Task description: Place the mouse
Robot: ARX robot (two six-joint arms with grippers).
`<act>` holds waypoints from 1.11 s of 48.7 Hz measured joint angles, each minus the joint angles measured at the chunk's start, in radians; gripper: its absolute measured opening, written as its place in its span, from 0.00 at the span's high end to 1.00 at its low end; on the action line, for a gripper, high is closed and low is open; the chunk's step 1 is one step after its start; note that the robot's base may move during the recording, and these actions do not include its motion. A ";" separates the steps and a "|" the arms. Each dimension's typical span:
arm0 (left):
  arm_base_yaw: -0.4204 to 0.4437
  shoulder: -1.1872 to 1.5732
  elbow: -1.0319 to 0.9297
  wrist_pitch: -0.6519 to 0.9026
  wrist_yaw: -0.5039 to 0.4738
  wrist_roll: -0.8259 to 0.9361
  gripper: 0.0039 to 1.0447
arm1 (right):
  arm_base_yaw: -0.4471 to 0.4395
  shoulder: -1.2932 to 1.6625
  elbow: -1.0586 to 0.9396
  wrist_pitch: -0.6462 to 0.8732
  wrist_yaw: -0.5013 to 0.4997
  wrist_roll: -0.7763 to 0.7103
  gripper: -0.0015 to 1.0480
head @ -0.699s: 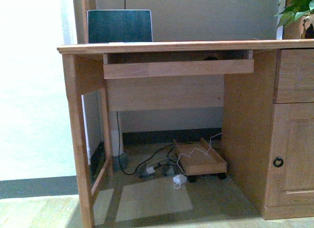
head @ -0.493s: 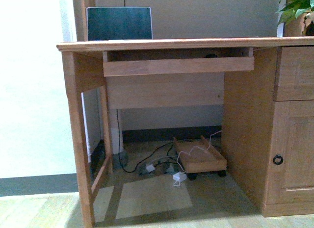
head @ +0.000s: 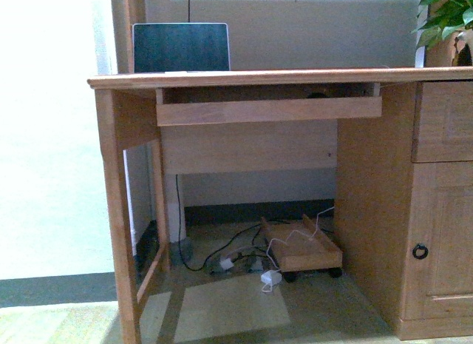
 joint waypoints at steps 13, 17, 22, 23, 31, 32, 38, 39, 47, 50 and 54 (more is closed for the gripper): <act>0.000 0.000 0.000 0.000 0.000 0.000 0.07 | 0.000 0.000 0.000 0.000 0.000 0.000 0.07; 0.000 0.000 0.000 0.000 0.000 0.000 0.07 | 0.000 0.000 0.000 0.000 0.000 0.000 0.07; 0.000 0.000 0.000 0.000 0.000 0.000 0.07 | 0.000 0.000 0.000 0.000 0.000 0.000 0.07; 0.000 0.000 0.000 0.000 0.000 0.000 0.07 | 0.000 0.000 0.000 0.000 0.000 0.000 0.07; 0.000 0.000 0.000 0.000 0.000 0.000 0.07 | 0.000 0.000 0.000 0.000 0.000 0.000 0.07; 0.000 0.000 0.000 0.000 0.000 0.000 0.07 | 0.000 0.000 0.000 0.000 0.000 0.000 0.07; 0.000 0.000 0.000 0.000 0.000 0.000 0.07 | 0.000 0.000 0.000 0.000 0.000 0.000 0.07; 0.000 0.000 0.000 0.000 0.000 0.000 0.07 | 0.000 0.000 0.000 0.000 0.000 0.000 0.07; 0.000 0.000 0.000 0.000 0.000 0.000 0.07 | 0.000 0.000 0.000 0.000 0.000 0.000 0.07; 0.000 0.000 0.000 0.000 0.000 0.000 0.07 | 0.000 0.000 0.000 0.000 0.000 0.000 0.07; 0.000 0.000 0.000 0.000 0.000 0.000 0.07 | 0.000 0.000 0.000 0.000 0.000 0.000 0.07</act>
